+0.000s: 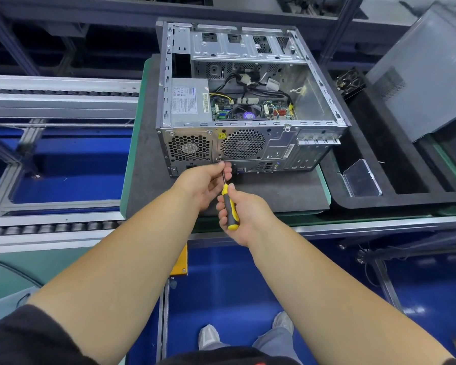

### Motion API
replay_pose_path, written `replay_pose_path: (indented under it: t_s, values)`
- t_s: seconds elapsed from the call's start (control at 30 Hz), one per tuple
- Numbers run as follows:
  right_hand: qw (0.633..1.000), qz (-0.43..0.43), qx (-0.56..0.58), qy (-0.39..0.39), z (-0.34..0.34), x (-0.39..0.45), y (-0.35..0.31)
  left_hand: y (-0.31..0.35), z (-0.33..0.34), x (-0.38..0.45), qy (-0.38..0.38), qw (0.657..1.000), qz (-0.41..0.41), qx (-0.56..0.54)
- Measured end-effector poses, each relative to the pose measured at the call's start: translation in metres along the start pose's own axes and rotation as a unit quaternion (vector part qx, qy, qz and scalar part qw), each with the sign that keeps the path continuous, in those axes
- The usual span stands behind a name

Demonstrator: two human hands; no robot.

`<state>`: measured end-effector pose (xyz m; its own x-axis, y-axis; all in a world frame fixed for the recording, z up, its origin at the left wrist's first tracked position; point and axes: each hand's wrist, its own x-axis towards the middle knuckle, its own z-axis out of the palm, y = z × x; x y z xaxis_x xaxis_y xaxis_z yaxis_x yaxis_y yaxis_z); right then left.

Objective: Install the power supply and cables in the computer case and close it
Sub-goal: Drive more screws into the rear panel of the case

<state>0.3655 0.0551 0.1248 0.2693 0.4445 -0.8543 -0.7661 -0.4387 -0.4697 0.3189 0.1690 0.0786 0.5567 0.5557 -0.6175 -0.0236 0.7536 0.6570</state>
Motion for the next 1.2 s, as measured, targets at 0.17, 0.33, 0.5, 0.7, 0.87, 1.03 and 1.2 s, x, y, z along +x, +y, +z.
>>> replay_pose_path:
  t_s: [0.17,0.33,0.5,0.7,0.87,1.03,1.2]
  values:
    - [0.999,0.031,0.018,-0.012,0.000,0.001,-0.004,-0.001,-0.001,0.005,0.006,1.000,0.007,0.000]
    - [0.999,0.036,0.021,-0.024,-0.003,0.006,-0.004,-0.001,0.001,0.003,0.018,1.000,0.015,0.004]
    - [0.999,0.018,-0.007,-0.037,-0.013,0.008,-0.005,-0.005,0.004,-0.005,0.017,1.000,0.024,-0.006]
    - [0.988,-0.087,-0.128,-0.024,-0.036,-0.004,-0.010,-0.010,0.010,-0.021,-0.037,0.998,0.039,0.028]
    - [0.930,-0.252,-0.264,0.042,-0.056,-0.025,-0.022,-0.002,0.025,-0.040,-0.095,0.990,0.069,0.078]
    - [0.904,-0.352,-0.239,0.044,-0.066,-0.049,-0.047,0.012,0.047,-0.059,-0.125,0.983,0.109,0.076]
    - [0.896,-0.393,-0.202,0.051,-0.080,-0.065,-0.070,0.029,0.073,-0.075,-0.134,0.972,0.170,0.088]
